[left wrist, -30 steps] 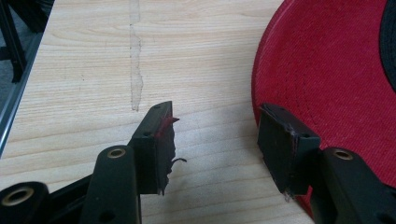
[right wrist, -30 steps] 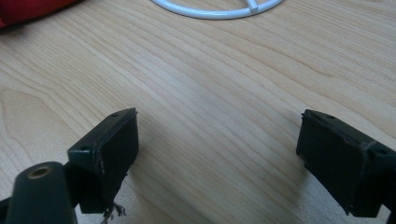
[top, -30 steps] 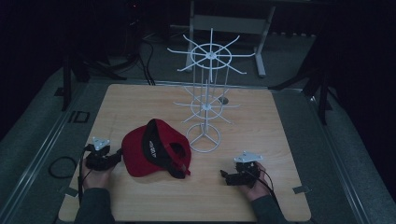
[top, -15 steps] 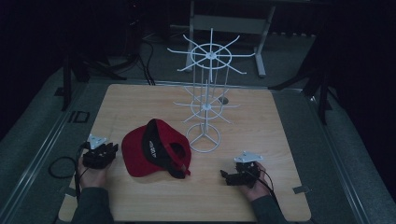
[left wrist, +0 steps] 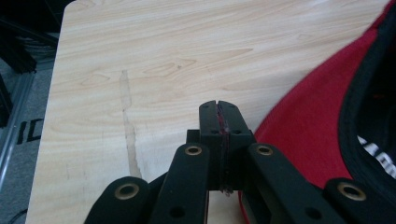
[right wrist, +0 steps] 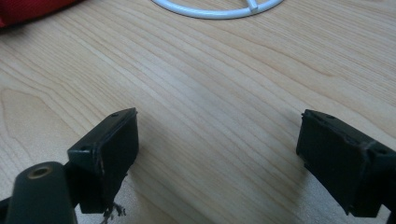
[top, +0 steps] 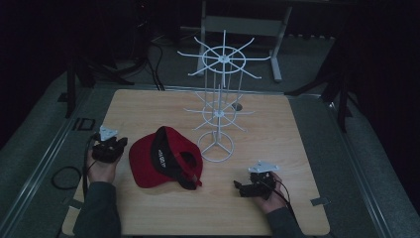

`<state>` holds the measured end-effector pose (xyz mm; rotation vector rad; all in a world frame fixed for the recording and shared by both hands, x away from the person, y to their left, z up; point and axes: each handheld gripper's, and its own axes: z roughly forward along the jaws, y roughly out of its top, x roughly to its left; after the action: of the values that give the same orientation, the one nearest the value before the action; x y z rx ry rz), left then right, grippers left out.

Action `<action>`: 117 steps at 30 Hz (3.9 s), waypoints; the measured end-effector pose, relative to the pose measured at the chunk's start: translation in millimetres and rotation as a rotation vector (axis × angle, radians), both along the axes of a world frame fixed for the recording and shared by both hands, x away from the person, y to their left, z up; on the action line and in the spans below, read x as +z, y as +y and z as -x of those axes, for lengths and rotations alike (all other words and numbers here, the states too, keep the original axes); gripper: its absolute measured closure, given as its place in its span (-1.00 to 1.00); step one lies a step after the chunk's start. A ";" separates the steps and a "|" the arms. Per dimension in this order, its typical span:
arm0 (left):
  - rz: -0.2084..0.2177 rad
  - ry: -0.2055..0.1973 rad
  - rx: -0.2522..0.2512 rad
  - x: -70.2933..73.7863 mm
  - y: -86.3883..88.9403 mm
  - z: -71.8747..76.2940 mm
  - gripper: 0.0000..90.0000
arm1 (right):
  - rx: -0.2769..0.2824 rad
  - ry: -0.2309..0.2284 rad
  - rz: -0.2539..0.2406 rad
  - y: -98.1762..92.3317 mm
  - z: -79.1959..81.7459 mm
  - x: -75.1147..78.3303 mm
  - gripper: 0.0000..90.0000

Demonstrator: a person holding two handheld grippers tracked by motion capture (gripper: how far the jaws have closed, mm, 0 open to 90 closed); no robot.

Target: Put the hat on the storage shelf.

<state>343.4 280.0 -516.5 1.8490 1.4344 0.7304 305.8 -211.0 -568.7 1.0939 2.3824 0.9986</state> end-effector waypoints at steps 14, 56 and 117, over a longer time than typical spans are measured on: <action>-0.014 0.058 -0.111 -2.1 -9.3 1.0 1.00 | -0.002 0.002 -0.001 0.1 0.1 0.0 -0.72; -0.027 0.138 -0.315 4.8 -35.0 0.4 0.53 | 0.000 0.000 0.000 0.0 -0.1 0.0 -0.72; 0.119 -0.024 -0.339 -14.7 -34.2 93.7 0.74 | 0.001 -0.004 0.000 0.0 -0.2 -0.2 -0.72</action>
<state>249.7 245.8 -531.3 1.9170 1.0857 0.4862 306.1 -211.1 -569.0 1.0895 2.3802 0.9996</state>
